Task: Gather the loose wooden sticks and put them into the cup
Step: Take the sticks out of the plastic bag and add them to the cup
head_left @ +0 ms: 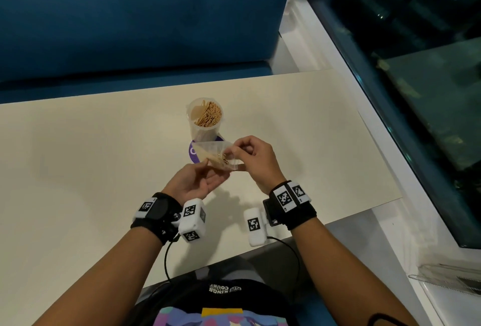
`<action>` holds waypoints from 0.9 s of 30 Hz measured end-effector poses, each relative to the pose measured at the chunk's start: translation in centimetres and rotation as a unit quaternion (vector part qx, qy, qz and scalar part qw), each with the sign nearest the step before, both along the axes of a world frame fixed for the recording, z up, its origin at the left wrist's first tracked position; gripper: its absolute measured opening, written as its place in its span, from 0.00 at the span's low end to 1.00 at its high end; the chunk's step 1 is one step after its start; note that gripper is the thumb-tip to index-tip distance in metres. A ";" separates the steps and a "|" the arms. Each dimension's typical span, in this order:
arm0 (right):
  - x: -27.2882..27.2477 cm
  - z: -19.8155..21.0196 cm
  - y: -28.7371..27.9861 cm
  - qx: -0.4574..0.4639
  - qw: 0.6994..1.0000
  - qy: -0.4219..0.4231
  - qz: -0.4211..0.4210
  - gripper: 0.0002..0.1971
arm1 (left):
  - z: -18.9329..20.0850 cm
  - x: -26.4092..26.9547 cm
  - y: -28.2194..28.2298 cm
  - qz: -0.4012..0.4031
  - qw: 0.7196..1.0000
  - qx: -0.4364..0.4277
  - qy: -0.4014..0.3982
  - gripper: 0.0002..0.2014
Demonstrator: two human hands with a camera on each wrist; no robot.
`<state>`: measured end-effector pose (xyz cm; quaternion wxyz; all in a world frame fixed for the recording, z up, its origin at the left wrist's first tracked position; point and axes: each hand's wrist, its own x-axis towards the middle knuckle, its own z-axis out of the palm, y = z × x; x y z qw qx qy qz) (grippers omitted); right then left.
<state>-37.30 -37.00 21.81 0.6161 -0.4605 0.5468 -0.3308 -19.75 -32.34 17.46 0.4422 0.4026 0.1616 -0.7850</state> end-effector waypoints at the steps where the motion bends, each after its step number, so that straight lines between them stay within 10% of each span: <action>1: -0.1 0.1 0.2 0.017 0.999 -0.031 -0.010 0.05 | 0.2 0.0 -0.1 0.029 0.999 0.001 -0.017 0.14; 6: -0.1 -1.2 0.6 0.151 0.975 -0.139 -0.086 0.02 | 0.8 0.1 0.6 0.044 0.977 -0.071 -0.195 0.10; 11: 0.3 -2.3 1.7 0.295 0.888 -0.322 -0.144 0.10 | 2.8 -0.6 2.1 0.019 0.855 -0.245 -0.457 0.07; 17: 0.5 -3.1 1.2 0.313 0.881 -0.311 -0.168 0.13 | 3.4 -0.4 2.5 -0.021 0.784 -0.320 -0.532 0.06; 27: 1.3 -2.5 1.7 0.297 0.890 -0.282 -0.202 0.15 | 4.3 -0.3 2.1 0.035 0.775 -0.336 -0.534 0.11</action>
